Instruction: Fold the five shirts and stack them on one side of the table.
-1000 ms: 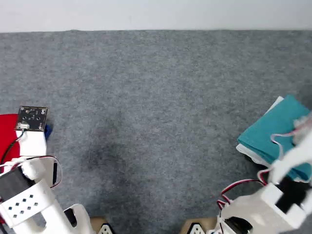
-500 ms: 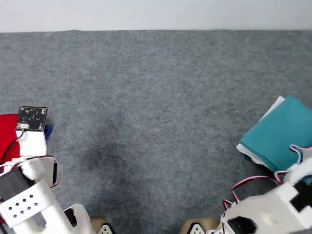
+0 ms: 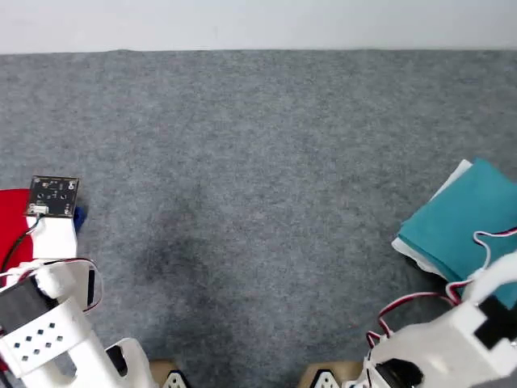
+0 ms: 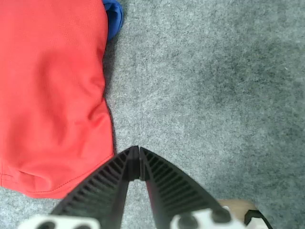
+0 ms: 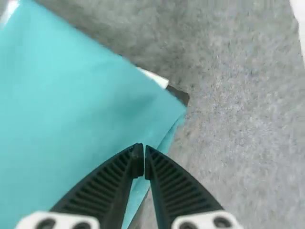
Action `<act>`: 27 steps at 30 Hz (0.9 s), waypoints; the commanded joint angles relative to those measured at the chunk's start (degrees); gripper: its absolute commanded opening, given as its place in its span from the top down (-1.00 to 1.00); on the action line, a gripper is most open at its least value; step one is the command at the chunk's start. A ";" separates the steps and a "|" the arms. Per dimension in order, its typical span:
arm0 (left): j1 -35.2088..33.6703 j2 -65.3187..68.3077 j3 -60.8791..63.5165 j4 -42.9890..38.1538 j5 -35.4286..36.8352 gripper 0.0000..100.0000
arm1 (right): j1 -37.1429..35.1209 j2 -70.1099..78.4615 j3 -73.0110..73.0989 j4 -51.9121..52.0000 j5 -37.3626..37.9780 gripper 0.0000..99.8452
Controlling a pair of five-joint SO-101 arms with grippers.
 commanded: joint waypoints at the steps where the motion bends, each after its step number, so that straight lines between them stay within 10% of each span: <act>1: 0.26 -0.79 -0.31 -0.88 0.09 0.99 | 2.95 5.05 -2.90 -6.29 0.44 0.98; 13: 0.26 -0.79 -0.31 -0.88 0.09 0.99 | 0.04 -6.02 -3.16 2.51 0.26 0.98; 27: -0.26 -0.88 -8.13 0.09 0.00 0.99 | -8.22 -26.33 -2.81 35.56 0.18 0.98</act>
